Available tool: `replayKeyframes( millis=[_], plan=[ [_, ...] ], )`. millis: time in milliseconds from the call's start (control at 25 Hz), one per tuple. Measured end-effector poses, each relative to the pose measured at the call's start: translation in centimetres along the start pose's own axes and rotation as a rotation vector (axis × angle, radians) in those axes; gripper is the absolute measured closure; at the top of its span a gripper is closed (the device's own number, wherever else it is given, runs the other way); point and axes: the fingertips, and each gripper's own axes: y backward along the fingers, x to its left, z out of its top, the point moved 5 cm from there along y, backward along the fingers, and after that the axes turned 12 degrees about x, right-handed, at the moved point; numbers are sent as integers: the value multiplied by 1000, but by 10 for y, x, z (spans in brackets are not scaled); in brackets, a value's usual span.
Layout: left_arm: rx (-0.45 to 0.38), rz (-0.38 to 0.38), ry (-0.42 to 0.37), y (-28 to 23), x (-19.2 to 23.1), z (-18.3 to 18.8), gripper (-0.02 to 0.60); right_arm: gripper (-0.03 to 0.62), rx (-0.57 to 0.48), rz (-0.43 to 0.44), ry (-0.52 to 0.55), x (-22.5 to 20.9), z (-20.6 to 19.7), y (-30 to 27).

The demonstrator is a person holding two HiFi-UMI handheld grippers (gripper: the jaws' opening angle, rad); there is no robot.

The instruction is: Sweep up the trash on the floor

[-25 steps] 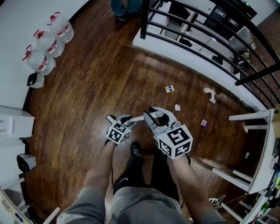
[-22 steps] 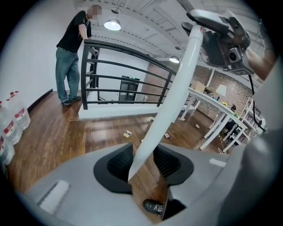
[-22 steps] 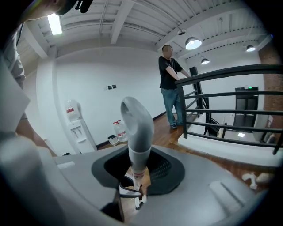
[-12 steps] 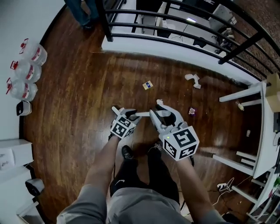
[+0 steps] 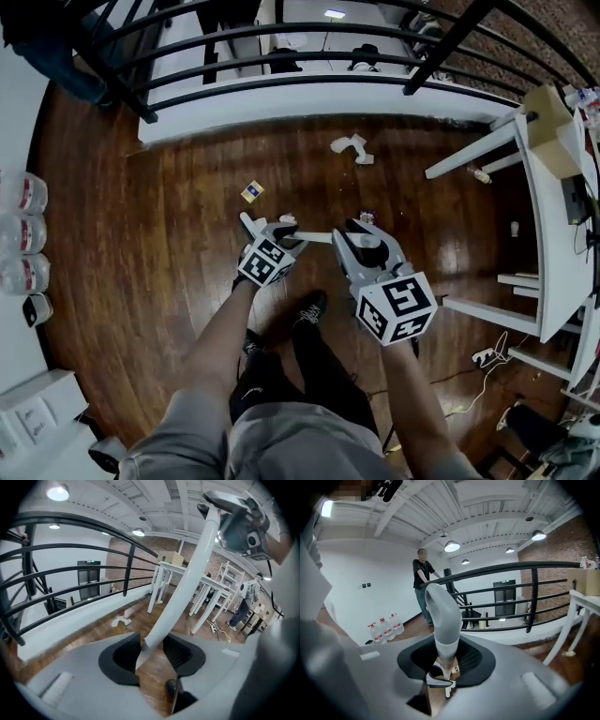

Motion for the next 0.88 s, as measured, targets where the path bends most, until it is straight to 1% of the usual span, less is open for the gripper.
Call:
replayKeyframes(
  millis=[200,440,680,760,880],
  plan=[
    [8,-79,-90,-54,-28,64,428,503,-24,-111,-67,-69,-4,37],
    [3,-182,-178,-104,-71,128,427,503,-56,-223,-79,-119,-4,81],
    [12,-253,-246,-138,-110,166,428,503,-63,-291,-91,-149,-11,113],
    [12,-261,-270,-143,-120,174,429,503,-82,-292,-104,-157,-12,124],
    [-2,-258,-285,-138,-130,183,434,503,-119,-290,-110,-165,-8,138]
  ],
)
